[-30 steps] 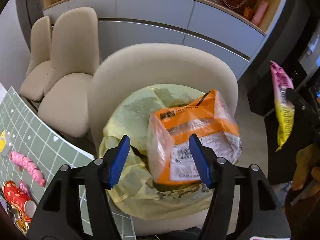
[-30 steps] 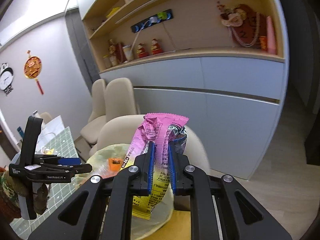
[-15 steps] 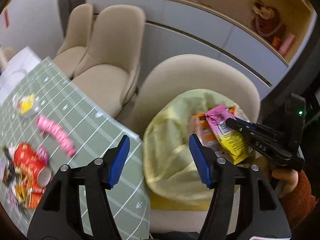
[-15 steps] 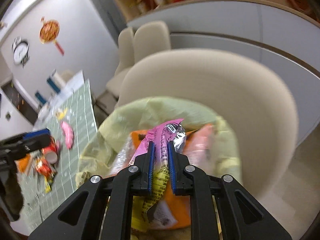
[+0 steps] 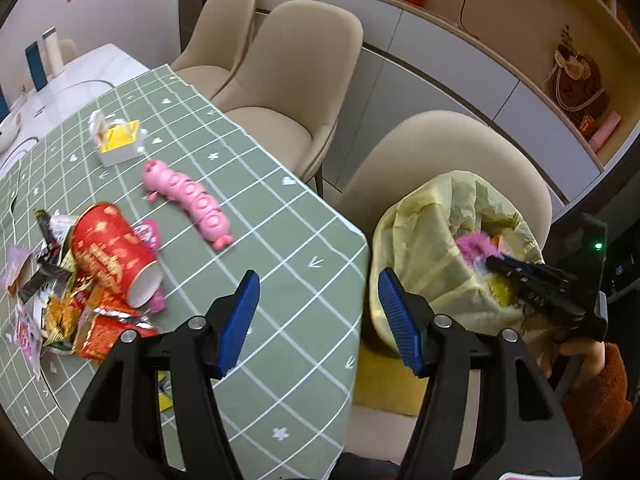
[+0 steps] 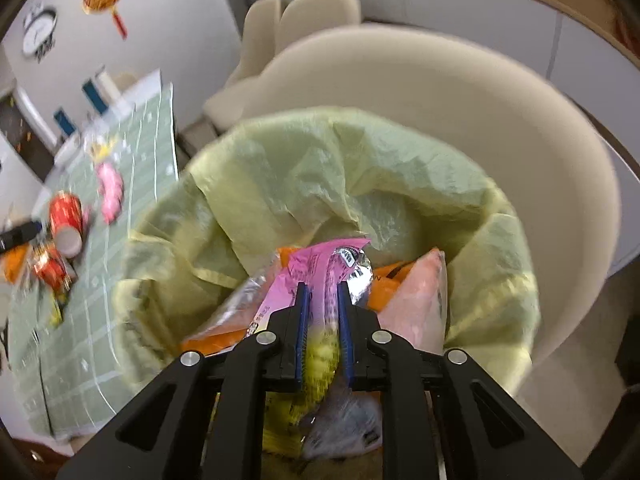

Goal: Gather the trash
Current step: 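Return to the table and grasp the pink tissue pack with the right tool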

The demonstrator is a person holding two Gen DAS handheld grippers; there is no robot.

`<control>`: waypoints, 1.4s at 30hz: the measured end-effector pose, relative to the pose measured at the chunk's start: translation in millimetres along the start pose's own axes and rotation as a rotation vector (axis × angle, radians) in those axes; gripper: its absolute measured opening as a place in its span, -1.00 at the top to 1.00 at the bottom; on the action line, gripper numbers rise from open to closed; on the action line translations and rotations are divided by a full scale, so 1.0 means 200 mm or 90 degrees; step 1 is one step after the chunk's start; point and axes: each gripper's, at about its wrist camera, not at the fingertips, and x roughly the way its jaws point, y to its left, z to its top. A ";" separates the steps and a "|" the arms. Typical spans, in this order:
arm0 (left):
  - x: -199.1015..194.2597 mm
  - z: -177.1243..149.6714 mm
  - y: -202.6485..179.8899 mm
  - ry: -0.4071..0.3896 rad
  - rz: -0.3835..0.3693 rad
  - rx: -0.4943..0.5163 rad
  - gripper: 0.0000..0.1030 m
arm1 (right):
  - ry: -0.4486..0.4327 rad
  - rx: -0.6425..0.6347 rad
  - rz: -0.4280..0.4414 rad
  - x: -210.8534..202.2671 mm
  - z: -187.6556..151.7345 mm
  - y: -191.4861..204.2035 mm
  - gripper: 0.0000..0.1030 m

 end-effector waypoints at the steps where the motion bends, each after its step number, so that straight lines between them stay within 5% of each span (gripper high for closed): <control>1: -0.01 -0.02 0.02 -0.002 -0.003 -0.004 -0.16 | -0.014 0.011 0.002 -0.03 0.00 0.01 0.29; 6: -0.13 -0.12 0.20 -0.010 -0.017 -0.011 -0.16 | -0.075 0.030 -0.056 -0.21 -0.04 0.15 0.22; 13: -0.33 -0.28 0.60 -0.054 0.035 -0.032 -0.16 | -0.169 0.039 -0.051 -0.46 -0.17 0.47 0.04; 19: -0.42 -0.46 1.09 -0.090 0.060 -0.123 -0.16 | -0.149 0.023 -0.044 -0.46 -0.29 0.85 0.04; 27: -0.47 -0.62 1.56 -0.099 0.077 -0.145 -0.16 | -0.142 -0.025 -0.039 -0.37 -0.41 1.34 0.03; 36: -0.34 -0.47 2.05 -0.082 0.056 -0.185 -0.16 | -0.127 0.011 -0.062 -0.23 -0.53 1.63 0.03; 42: -0.15 -0.34 2.16 -0.065 0.087 -0.225 -0.03 | -0.069 0.007 -0.119 -0.12 -0.56 1.75 0.03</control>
